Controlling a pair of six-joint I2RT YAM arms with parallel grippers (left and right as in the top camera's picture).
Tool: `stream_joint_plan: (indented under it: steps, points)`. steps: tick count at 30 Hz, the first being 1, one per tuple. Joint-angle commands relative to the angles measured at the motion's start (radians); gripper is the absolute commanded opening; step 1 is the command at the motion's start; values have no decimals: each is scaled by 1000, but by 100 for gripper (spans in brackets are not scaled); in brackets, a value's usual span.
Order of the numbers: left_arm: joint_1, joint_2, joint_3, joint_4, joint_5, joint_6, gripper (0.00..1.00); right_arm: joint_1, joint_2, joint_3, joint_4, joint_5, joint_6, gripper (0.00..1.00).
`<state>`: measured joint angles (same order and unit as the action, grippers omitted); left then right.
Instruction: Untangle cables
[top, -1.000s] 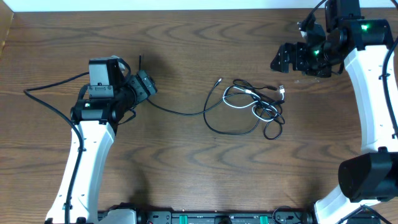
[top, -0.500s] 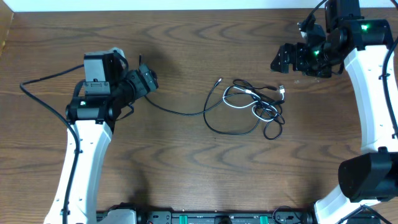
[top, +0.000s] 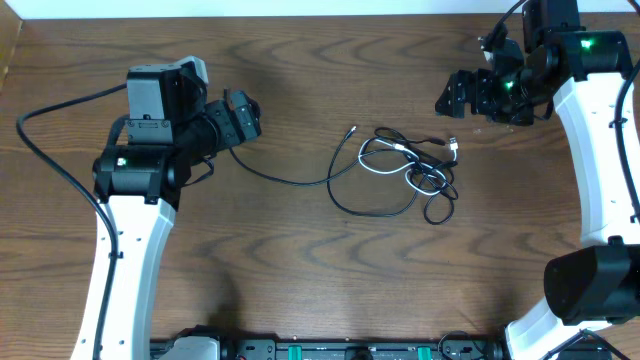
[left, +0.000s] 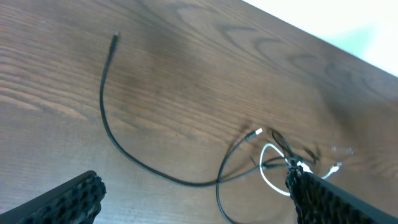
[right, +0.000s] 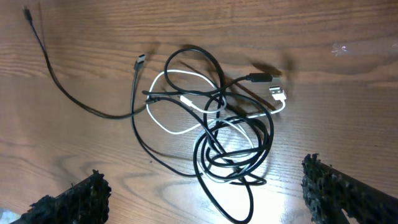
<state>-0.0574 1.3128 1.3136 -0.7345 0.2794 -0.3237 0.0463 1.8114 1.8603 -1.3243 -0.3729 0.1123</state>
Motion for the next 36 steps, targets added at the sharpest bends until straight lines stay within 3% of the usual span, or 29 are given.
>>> stream_joint_plan:
  steps: [1, 8, 36]
  points:
    - [-29, -11, 24, -14, 5, 21, 98, 14, 0, -4, -4, 1, -17, 97]
    - [-86, 10, 24, -13, 4, 24, 99, 14, 0, -4, -5, 1, -16, 97]
    - [-85, 40, 24, -33, -3, 4, 99, 14, 1, -4, -13, 1, -17, 99]
